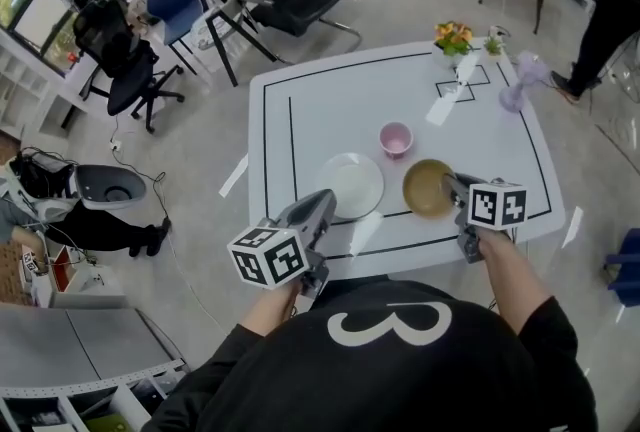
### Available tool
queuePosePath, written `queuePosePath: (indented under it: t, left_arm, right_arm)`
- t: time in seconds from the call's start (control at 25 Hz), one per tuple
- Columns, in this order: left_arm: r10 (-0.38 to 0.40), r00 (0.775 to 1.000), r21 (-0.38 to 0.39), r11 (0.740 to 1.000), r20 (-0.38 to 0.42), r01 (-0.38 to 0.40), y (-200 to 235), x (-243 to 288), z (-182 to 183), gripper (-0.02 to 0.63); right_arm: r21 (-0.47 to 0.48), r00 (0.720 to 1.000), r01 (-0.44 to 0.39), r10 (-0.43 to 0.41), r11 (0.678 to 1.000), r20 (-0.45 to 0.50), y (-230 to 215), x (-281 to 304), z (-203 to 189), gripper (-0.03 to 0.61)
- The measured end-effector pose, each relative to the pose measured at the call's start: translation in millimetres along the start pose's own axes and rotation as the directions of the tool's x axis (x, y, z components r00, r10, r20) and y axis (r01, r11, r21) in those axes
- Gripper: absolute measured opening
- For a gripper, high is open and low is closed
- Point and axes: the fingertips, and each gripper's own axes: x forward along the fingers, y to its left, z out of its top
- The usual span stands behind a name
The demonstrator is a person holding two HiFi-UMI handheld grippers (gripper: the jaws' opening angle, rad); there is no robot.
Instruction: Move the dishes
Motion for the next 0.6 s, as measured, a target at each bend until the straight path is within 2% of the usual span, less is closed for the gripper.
queuePosePath:
  t: [0.2,0.36,0.52,0.6]
  left_arm:
    - [-0.019,1.000,0.008,1.000,-0.011,0.019,-5,7,2,0.003]
    - [-0.019,1.000,0.009,1.000,-0.015,0.020,-4,10,3,0.003]
    - [-0.025,1.000,0.017,1.000,-0.014,0.026,-9,12,8,0.003]
    - [-0.030,1.000,0.027,0.999,-0.006,0.030,-13,12,14,0.003]
  right_arm:
    - [0.039,0.999,0.045,-0.044,0.998,-0.030,-18,3,-8,0.042]
    - [0.098,0.999,0.040,-0.038,0.994,-0.024,-22,5,-10,0.055]
    - [0.137,1.000,0.019,-0.020,0.990,0.005,-20,3,-4,0.140]
    - [0.117,1.000,0.007,-0.011,0.993,0.029,-17,-1,5,0.173]
